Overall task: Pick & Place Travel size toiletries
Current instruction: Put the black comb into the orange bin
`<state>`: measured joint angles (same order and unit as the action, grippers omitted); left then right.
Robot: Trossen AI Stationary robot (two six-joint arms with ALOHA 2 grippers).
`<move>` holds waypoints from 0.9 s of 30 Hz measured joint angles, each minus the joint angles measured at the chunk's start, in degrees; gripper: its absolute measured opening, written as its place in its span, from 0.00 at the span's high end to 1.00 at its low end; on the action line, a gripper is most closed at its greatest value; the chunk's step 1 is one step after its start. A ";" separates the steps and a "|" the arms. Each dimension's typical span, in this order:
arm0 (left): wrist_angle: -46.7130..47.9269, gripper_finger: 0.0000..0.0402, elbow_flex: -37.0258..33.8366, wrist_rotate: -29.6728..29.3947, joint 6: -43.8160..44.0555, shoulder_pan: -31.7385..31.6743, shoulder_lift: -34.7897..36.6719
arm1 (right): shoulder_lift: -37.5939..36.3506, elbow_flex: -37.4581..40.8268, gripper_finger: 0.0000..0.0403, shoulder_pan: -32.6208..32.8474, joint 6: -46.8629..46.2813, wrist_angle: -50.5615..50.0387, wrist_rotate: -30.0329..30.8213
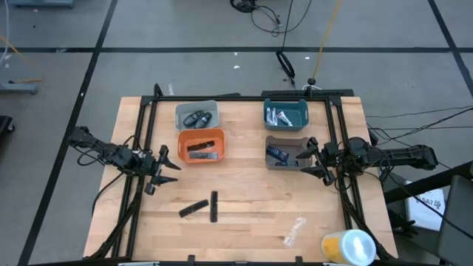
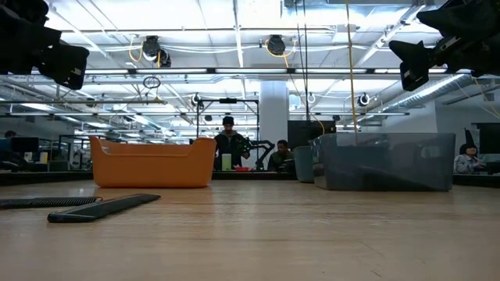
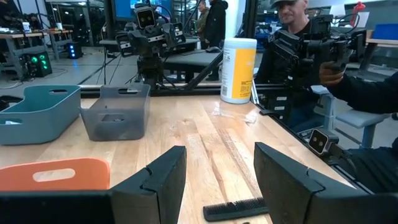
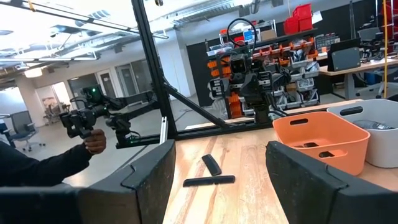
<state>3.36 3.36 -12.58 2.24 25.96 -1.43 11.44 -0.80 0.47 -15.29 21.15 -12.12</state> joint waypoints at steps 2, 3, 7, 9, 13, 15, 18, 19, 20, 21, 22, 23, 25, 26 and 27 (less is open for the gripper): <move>-0.02 0.54 -0.01 0.00 -0.04 0.00 0.00 | 0.00 -0.02 0.41 0.00 -0.04 0.00 0.00; -0.02 0.54 -0.01 0.00 -0.03 0.00 0.00 | 0.00 -0.02 0.41 0.02 -0.11 0.00 0.00; -0.90 0.54 -0.03 -0.02 1.55 0.00 0.00 | 0.00 -0.02 0.41 0.01 -1.18 0.00 0.00; -4.49 0.54 -0.05 -0.04 4.97 0.00 0.00 | 0.00 -0.02 0.41 0.00 -2.12 0.00 0.00; -10.73 0.54 -0.05 -0.07 11.32 0.00 0.00 | 0.00 -0.02 0.41 0.02 -2.56 -0.13 -0.02; -13.56 0.54 -0.05 -0.07 13.16 0.00 0.02 | 0.00 -0.02 0.41 0.02 -2.01 -0.11 -0.02; -15.06 0.54 -0.05 0.78 19.63 0.00 0.00 | 0.00 -0.02 0.41 0.01 -1.71 -0.11 -0.01; -15.46 0.54 -0.05 1.40 20.84 0.00 0.00 | 0.00 -0.02 0.41 0.00 -1.66 -0.11 -0.02; -15.69 0.54 -0.05 1.93 20.83 0.00 0.00 | 0.00 -0.02 0.41 0.02 -1.62 -0.11 -0.02; -15.50 0.54 -0.05 2.34 20.70 0.00 0.00 | 0.00 -0.02 0.41 0.02 -1.65 -0.11 -0.01; -14.80 0.54 -0.05 2.51 20.26 0.00 -0.05 | 0.00 -0.02 0.41 0.00 -1.78 -0.11 -0.02; -13.52 0.54 -0.05 2.42 19.91 0.00 -0.11 | 0.00 -0.02 0.41 0.02 -1.86 -0.17 -0.02; -10.32 0.54 -0.05 1.30 21.71 0.00 -0.19 | 0.00 -0.02 0.41 0.01 -1.93 -0.47 -0.02; -9.34 0.54 -0.05 0.31 23.90 0.00 -0.26 | 0.02 -0.02 0.41 0.00 -1.95 -0.48 -0.02; -9.09 0.54 -0.05 -1.23 25.76 0.00 -0.62 | 0.00 -0.02 0.41 0.00 -1.97 -0.46 -0.02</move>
<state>-5.73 3.31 -13.80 28.01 25.96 -2.06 11.44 -0.82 0.47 -17.26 20.69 -12.14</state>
